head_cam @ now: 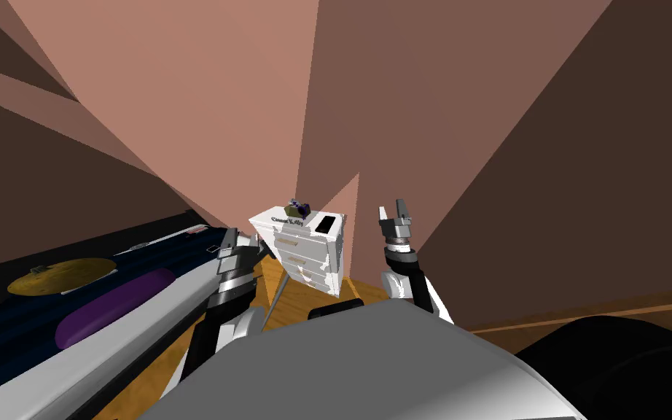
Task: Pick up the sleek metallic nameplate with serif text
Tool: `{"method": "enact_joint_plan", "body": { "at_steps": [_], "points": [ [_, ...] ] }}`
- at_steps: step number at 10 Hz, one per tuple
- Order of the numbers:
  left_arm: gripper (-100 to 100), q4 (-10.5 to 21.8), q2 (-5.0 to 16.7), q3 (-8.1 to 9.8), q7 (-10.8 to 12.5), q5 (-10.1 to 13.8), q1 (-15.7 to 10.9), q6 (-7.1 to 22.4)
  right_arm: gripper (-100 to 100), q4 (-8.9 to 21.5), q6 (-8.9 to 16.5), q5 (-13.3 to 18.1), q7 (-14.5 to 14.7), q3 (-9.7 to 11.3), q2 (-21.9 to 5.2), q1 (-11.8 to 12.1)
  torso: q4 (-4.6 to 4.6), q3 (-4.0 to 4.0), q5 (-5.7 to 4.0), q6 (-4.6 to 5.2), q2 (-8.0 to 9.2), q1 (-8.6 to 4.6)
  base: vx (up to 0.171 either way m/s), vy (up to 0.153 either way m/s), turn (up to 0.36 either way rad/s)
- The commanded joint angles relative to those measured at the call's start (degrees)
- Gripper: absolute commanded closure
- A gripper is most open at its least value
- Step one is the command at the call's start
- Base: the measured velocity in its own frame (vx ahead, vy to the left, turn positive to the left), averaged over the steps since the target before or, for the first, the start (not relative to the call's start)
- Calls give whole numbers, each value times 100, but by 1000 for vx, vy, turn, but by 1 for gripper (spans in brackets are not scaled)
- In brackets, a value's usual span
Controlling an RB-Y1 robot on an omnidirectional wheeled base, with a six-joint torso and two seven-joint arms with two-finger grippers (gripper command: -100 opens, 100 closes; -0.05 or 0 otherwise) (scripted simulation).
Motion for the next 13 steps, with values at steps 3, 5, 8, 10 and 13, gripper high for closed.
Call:
{"method": "enact_joint_plan", "body": {
  "at_steps": [3, 5, 8, 10, 13],
  "points": [
    [-100, 296, 387, 158, -9, -112, -499, 372, 0, 0, 0, 0, 0, -1, -1, 0, 1, 3, 10, 1, 5, 50, -29, 127, -73],
    [-100, 549, 578, 281, -29, -204, -886, 699, 0, 0, 0, 0, 0, -1, -2, -1, 3, 8, 16, 1, 14, 69, -39, 180, -97],
    [-100, 705, 672, 352, -44, -258, -1190, 899, 0, 0, 0, 0, 0, -1, -1, 0, 1, 1, 11, 0, 2, 47, -14, 105, -42],
    [-100, 879, 766, 426, -64, -316, -1479, 1122, 0, 0, 0, 0, 0, -1, -1, 0, 1, 2, 9, 1, 4, 40, -27, 98, -49],
    [-100, 1283, 949, 585, -120, -446, -1988, 1567, 0, 0, 0, 0, 0, -1, -1, 0, 1, 2, 10, -1, 3, 37, -27, 101, -56]
  ]
}}
